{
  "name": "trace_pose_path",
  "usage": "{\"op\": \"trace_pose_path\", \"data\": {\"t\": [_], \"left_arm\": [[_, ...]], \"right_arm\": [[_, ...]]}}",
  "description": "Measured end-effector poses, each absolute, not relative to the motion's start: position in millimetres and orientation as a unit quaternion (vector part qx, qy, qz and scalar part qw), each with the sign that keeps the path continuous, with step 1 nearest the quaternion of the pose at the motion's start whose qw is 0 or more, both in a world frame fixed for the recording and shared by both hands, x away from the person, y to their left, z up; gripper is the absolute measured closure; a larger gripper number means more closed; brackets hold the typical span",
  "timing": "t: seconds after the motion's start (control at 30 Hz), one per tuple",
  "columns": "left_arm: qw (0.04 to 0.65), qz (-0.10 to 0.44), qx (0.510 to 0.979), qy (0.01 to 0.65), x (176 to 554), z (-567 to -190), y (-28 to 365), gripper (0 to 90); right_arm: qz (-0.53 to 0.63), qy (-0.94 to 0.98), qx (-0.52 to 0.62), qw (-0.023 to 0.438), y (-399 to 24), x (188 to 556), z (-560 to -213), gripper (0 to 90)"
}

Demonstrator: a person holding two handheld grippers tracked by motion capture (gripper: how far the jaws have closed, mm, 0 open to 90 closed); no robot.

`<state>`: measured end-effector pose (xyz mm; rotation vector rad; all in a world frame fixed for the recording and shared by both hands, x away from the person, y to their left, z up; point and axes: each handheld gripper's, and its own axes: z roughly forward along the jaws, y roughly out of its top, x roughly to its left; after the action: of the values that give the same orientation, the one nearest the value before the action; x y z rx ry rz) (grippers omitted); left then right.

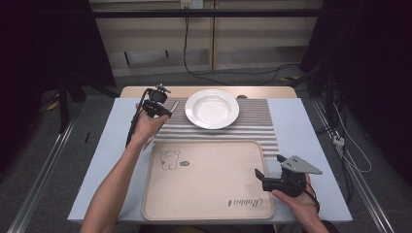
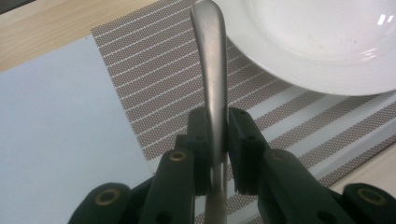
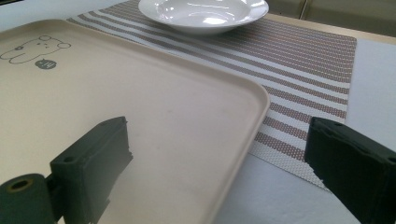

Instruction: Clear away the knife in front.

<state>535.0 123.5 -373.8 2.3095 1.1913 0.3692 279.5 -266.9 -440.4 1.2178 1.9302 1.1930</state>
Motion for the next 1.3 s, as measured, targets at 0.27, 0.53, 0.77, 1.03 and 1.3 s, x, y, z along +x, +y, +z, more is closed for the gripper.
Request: {"op": "trace_pose_path", "data": {"t": [0.27, 0.53, 0.77, 1.03, 1.3], "left_arm": [[0.269, 0.135, 0.851, 0.429, 521.5, -367.1, 121.8, 79.6], [0.275, 0.130, 0.854, 0.422, 507.7, -363.3, 121.4, 79.7], [0.282, 0.124, 0.854, 0.420, 499.0, -359.7, 123.2, 79.8], [0.266, 0.119, 0.866, 0.405, 484.8, -361.5, 117.2, 79.8], [0.260, 0.107, 0.877, 0.389, 468.0, -370.8, 105.8, 79.9]], "right_arm": [[0.444, 0.721, 0.452, 0.279, -266.3, 280.0, -440.5, 7.2], [0.445, 0.722, 0.450, 0.280, -266.2, 279.9, -440.4, 7.2], [0.443, 0.723, 0.451, 0.280, -265.7, 280.2, -440.6, 7.2], [0.442, 0.723, 0.452, 0.278, -265.3, 280.2, -440.7, 7.1], [0.441, 0.723, 0.452, 0.278, -265.0, 280.6, -440.8, 7.0]]}}
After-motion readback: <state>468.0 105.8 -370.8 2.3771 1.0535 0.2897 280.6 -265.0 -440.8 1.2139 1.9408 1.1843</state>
